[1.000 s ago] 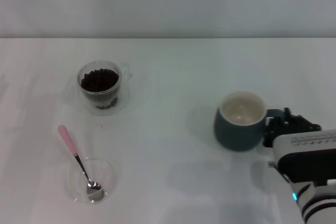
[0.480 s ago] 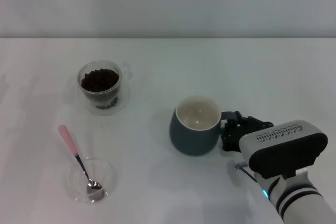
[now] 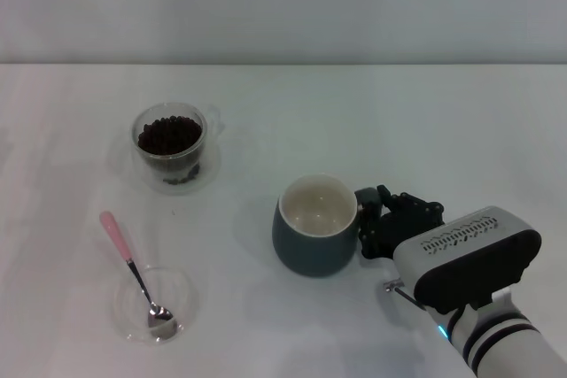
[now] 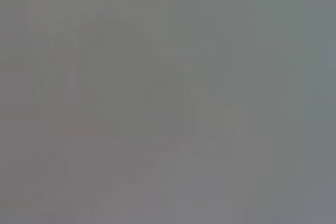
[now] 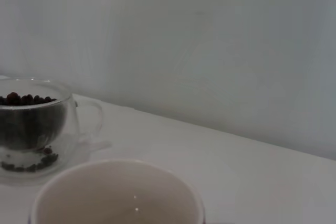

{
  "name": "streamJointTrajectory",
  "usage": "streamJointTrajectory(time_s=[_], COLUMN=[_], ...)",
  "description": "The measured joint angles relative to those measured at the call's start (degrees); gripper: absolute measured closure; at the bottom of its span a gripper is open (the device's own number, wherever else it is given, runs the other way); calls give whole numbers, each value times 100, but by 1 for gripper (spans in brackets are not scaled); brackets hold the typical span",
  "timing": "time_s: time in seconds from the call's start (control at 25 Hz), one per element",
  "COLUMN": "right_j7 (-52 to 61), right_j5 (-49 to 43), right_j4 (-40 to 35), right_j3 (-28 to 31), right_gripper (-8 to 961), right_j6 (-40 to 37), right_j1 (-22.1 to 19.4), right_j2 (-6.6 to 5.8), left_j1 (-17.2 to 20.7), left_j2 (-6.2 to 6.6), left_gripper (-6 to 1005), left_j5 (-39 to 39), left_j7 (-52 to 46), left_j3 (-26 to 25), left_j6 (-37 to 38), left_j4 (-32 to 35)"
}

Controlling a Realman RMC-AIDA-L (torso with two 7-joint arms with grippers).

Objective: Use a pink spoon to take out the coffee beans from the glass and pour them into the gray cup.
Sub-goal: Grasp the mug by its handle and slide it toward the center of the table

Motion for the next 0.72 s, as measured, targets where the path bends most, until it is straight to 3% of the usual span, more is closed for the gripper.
streamJointTrajectory(time_s=[0.56, 0.72], right_j7=[-23, -11], right_j5=[-238, -209], right_j4=[83, 135], right_j3=[28, 40], right_gripper=[622, 504], right_j6=[304, 330], right_j1=[-78, -126], right_j2=[-105, -151], left_j1=[93, 192], left_j2=[58, 46], left_gripper=[149, 149], left_j5=[54, 64], left_j7=[-270, -270], left_j3=[23, 24], left_j6=[23, 27], left_j4=[46, 153])
